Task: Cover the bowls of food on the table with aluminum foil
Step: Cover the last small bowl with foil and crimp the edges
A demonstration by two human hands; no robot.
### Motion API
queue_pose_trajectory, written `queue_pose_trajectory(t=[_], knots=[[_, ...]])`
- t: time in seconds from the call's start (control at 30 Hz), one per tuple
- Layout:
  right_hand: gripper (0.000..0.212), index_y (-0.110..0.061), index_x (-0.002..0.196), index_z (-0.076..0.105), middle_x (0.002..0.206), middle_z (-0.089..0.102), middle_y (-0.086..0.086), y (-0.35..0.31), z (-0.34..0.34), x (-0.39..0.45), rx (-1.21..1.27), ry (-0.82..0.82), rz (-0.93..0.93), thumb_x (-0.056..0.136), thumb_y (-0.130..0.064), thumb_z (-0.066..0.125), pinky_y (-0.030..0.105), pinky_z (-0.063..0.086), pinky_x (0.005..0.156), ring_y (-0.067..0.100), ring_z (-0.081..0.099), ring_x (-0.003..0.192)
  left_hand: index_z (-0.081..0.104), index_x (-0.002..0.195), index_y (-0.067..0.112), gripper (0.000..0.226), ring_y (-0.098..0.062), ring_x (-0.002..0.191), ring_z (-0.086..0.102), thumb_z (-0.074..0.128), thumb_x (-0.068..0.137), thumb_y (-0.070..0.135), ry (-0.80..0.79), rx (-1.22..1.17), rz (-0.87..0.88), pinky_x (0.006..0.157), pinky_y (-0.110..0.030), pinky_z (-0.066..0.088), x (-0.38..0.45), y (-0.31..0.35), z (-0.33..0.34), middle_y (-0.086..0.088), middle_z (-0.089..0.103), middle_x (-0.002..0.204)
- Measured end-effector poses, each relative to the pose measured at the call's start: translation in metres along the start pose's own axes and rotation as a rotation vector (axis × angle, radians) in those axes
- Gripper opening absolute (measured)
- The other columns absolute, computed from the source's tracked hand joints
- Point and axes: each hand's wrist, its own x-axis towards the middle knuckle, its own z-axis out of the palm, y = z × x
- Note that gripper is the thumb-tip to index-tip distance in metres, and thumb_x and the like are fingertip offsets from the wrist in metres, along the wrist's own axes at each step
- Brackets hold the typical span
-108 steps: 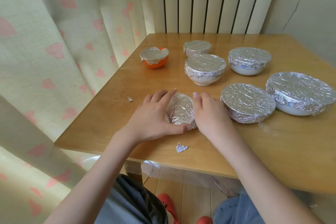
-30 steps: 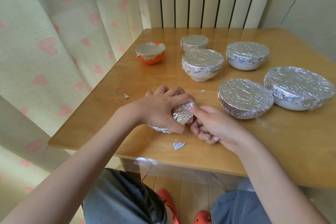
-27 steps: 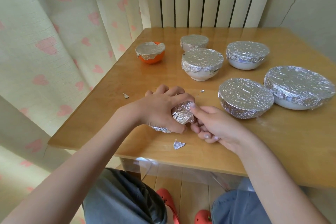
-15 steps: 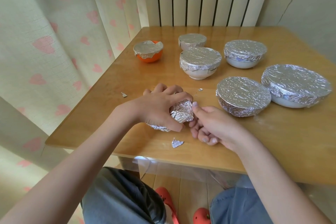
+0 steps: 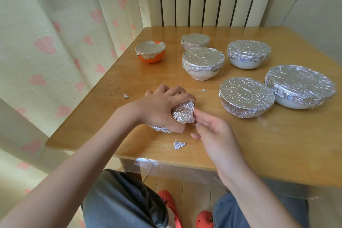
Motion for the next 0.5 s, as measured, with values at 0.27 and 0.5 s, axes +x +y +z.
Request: queue_pose_trajectory(t=[0.27,0.5], knots=[[0.052,0.0,0.128,0.054,0.112,0.067,0.0,-0.005,-0.008,0.005,0.447,-0.107,0.223,0.085,0.021,0.034,0.026,0.05,0.086,0.009,0.062,0.105,0.028,0.124,0.057,0.072,-0.016,0.124,0.023,0.053,0.057,0.062,-0.006,0.008,-0.007,0.089,-0.039,0.023,0.0,0.001,0.0,0.024,0.025,0.134],[0.052,-0.009,0.133,0.053,0.128,0.059,0.002,-0.01,-0.002,0.015,0.336,-0.022,0.191,0.088,0.012,0.039,0.034,0.045,0.103,0.01,0.06,0.11,0.026,0.13,0.056,0.08,-0.015,0.128,0.02,0.054,0.056,0.072,-0.012,-0.001,-0.003,0.091,-0.039,0.022,-0.001,0.001,-0.001,0.024,0.024,0.138]])
